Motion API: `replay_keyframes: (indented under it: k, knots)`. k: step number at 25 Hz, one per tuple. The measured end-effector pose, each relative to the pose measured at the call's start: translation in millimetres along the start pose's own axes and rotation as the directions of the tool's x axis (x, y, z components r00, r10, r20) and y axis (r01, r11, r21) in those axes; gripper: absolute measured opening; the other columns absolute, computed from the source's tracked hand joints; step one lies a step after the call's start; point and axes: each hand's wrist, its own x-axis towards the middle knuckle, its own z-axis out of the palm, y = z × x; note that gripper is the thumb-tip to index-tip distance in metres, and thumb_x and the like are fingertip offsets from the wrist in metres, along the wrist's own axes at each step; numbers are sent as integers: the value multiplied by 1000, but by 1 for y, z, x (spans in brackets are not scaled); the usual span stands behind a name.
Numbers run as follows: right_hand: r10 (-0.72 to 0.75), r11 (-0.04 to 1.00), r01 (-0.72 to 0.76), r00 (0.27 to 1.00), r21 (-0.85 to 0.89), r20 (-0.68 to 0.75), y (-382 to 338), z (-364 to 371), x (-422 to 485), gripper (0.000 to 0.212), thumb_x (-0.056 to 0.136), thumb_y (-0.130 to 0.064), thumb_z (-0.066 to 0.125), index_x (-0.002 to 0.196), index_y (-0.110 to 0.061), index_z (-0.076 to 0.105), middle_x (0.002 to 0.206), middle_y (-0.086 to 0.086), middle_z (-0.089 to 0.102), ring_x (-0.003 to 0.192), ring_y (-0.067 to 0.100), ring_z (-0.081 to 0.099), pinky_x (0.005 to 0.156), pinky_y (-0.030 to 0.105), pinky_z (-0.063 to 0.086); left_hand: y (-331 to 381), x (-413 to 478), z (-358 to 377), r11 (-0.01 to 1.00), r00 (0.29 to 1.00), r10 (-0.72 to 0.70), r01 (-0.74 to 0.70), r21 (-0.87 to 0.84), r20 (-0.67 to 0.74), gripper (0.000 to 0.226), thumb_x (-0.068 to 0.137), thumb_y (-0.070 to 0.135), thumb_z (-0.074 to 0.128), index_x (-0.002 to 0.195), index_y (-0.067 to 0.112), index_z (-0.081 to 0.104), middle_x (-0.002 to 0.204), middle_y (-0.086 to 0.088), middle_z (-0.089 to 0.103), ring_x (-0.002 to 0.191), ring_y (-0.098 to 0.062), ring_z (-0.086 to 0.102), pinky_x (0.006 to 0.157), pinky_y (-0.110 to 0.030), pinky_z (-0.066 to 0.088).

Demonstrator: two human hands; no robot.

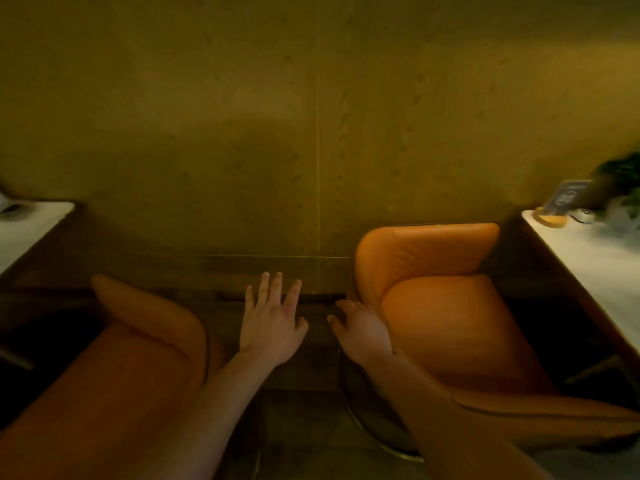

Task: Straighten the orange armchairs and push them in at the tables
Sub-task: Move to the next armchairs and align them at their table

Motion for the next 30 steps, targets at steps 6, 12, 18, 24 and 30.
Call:
replay_keyframes:
  k: [6, 12, 18, 24, 30]
  knots:
    - [-136, 990, 139, 987, -32, 88, -70, 34, 1, 48, 98, -49, 44, 140, -26, 47, 143, -4, 51, 132, 17, 44, 104, 35, 43, -63, -59, -1, 980, 984, -178, 178, -83, 12, 76, 97, 53, 41, 159, 29, 5, 167, -13, -1, 153, -34, -10, 123, -57, 2]
    - [-228, 972, 236, 940, 0, 252, -148, 79, -6, 49, 98, -49, 43, 142, -26, 45, 147, -4, 46, 137, 17, 39, 107, 38, 41, -135, -125, 9, 912, 926, -377, 375, -166, 25, 72, 94, 51, 39, 157, 27, 16, 164, -15, 14, 153, -35, -2, 123, -57, 7]
    - [-365, 912, 409, 843, -30, 394, -205, 130, -16, 49, 99, -47, 43, 142, -23, 44, 150, 0, 39, 139, 20, 34, 107, 40, 39, -185, -173, 13, 789, 809, -574, 588, -180, 126, 73, 98, 52, 37, 159, 29, 4, 168, -9, -5, 153, -30, -14, 124, -52, -2]
    - [-405, 847, 530, 694, -41, 596, -213, 176, -6, 55, 98, -53, 42, 147, -30, 37, 161, -2, 18, 147, 26, 16, 115, 47, 32, -178, -222, 62, 549, 581, -761, 814, -191, 288, 68, 98, 57, 31, 158, 30, 12, 168, -7, -2, 154, -30, -4, 124, -55, 5]
    - [-463, 725, 688, 516, -27, 721, -185, 209, 4, 52, 99, -55, 34, 142, -29, 46, 155, -1, 35, 144, 25, 24, 116, 45, 29, -150, -255, 107, 121, 259, -838, 946, -300, 480, 65, 101, 59, 27, 157, 28, 16, 165, -6, 17, 149, -27, 25, 120, -50, 21]
